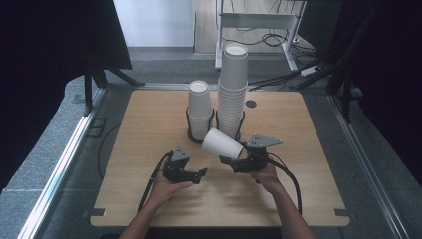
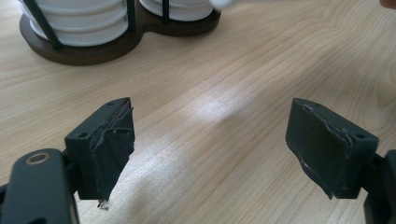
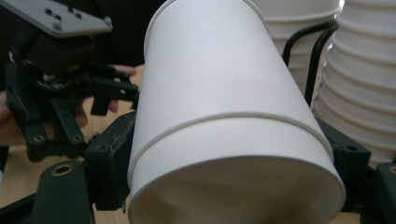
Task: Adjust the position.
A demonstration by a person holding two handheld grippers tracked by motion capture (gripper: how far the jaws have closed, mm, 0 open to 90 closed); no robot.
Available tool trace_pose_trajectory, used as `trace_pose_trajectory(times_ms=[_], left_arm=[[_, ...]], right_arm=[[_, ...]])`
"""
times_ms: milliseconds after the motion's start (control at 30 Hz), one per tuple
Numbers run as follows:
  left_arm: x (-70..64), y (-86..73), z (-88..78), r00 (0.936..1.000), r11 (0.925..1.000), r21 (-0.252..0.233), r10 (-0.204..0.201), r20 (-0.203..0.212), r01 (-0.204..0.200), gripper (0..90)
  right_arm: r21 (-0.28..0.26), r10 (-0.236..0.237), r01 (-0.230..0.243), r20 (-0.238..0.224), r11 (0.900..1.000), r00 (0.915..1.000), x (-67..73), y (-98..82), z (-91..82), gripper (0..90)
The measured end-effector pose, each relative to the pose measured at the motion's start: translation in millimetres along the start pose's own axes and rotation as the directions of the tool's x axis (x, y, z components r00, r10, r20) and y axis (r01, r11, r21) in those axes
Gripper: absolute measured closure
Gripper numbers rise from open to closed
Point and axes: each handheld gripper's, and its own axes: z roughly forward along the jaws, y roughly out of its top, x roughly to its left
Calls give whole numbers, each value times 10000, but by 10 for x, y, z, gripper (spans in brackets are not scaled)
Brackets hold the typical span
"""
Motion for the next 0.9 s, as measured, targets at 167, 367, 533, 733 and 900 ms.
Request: trace_pose_trajectory(times_ms=[167, 367, 533, 733, 900], left_arm=[[25, 9, -23, 9979, 9986, -242, -451, 456, 462, 158], [63, 14, -53, 9923, 9942, -502, -901, 853, 946, 158], [61, 19, -71, 9911, 9912, -769, -1005, 873, 1073, 158], [77, 26, -76, 9820, 9839, -905, -1422, 1244, 1539, 158], [106, 27, -96, 9627, 9691, -1182, -1920, 1906, 2166, 155]], right_arm=[[-414, -144, 147, 63, 9990, 9999, 57, -18, 21, 213], [-809, -119, 143, 301, 9966, 9995, 74, -110, 29, 213], [-1128, -49, 79, 263, 9936, 9996, 75, -171, 23, 213], [-982, -4, 17, 135, 9952, 9999, 91, -230, 39, 212], [-1084, -26, 29, 29, 9941, 10000, 130, -238, 50, 212]])
